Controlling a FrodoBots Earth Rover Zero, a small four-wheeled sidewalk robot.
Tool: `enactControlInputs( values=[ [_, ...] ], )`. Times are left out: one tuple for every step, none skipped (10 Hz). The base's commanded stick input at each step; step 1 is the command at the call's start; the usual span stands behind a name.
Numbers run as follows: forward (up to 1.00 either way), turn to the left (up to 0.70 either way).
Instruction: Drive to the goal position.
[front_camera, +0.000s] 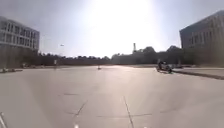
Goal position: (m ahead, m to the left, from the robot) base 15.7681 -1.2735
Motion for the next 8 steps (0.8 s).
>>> enactControlInputs(
  values=[
    [1.00, 0.00],
    [1.00, 0.00],
    [1.00, 0.00],
    [1.00, 0.00],
    [1.00, 0.00],
    [1.00, 0.00],
    [1.00, 0.00],
    [1.00, 0.00]
  ],
)
